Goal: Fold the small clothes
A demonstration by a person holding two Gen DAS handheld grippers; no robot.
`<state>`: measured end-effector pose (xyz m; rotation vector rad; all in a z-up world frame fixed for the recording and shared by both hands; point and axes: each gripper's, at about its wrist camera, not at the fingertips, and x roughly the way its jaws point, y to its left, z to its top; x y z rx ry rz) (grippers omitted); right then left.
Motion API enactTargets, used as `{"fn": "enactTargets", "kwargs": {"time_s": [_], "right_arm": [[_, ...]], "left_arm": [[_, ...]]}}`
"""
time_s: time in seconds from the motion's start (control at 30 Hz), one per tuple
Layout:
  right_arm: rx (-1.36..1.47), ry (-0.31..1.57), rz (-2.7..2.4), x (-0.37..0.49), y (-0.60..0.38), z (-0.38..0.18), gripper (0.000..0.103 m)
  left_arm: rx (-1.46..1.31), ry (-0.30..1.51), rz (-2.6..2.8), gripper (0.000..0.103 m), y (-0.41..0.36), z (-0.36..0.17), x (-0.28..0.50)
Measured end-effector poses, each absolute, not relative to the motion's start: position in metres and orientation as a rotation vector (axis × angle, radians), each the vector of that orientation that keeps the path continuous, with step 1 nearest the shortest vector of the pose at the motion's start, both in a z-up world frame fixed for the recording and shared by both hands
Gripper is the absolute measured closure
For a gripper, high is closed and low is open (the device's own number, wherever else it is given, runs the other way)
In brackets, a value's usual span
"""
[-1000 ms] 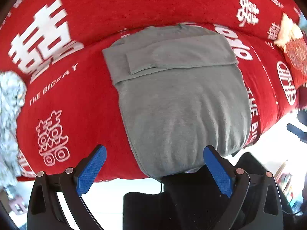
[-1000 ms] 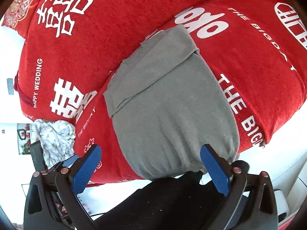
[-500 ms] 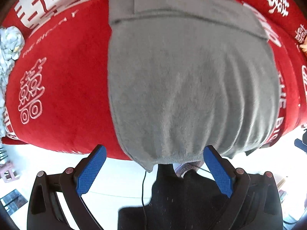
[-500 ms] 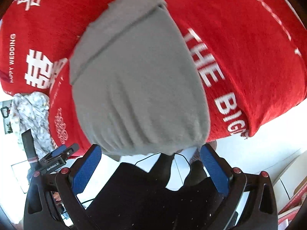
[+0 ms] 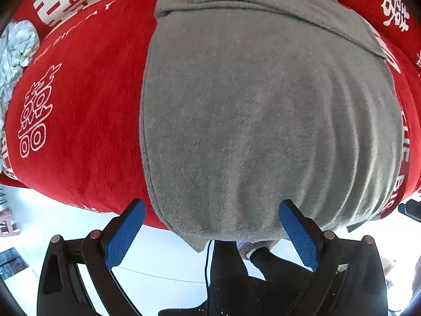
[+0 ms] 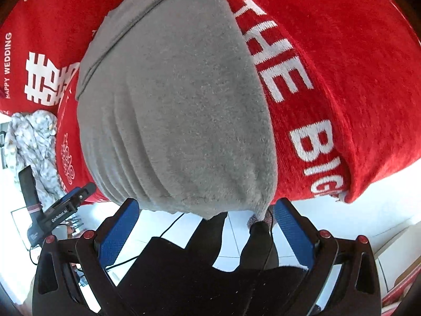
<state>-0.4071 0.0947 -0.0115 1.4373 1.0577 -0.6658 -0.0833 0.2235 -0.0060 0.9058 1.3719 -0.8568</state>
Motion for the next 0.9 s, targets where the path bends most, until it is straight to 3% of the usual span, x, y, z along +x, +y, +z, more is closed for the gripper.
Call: {"fn": "enactTargets", "kwargs": {"time_s": [0.17,0.37,0.63,0.7,0.73,0.77,0.83,0.9], "right_arm": [[1.422,1.069,-0.636,-0.409,0.096,-0.025,0.000],[1.435,1.132,-0.581,-0.418,0.111,-0.053,0.000],[1.485,1.143,-0.520,-0.400,0.127,-0.096,0.000],[1.519,1.122,-0.520,-0.399,0.131,-0.100,0.001],[1.535,1.101,-0.526,-0.399,0.133,-0.098,0.012],[1.550,1.099,-0.541,-0.401,0.134,-0.097,0.050],[1.597,1.098,-0.557,-0.406,0.138,-0.095,0.092],[1.619,1.016,-0.515,-0.409,0.140,-0.080,0.092]], "left_arm": [[0.854,1.386,-0.852,0.002,0.255,-0.012,-0.068],[0.831,1.518,-0.828,0.002,0.292,-0.055,-0.057],[0.829,1.608,-0.870,0.002,0.285,-0.093,-0.071],[0.802,1.631,-0.891,0.018,0.280,-0.092,-0.075],[0.774,1.661,-0.917,0.034,0.279,-0.090,-0.078],[0.765,1.669,-0.929,0.056,0.279,-0.086,-0.078],[0.771,1.683,-0.983,0.089,0.279,-0.078,-0.084],[0.740,1.700,-1.032,0.089,0.278,-0.060,-0.083]]}}
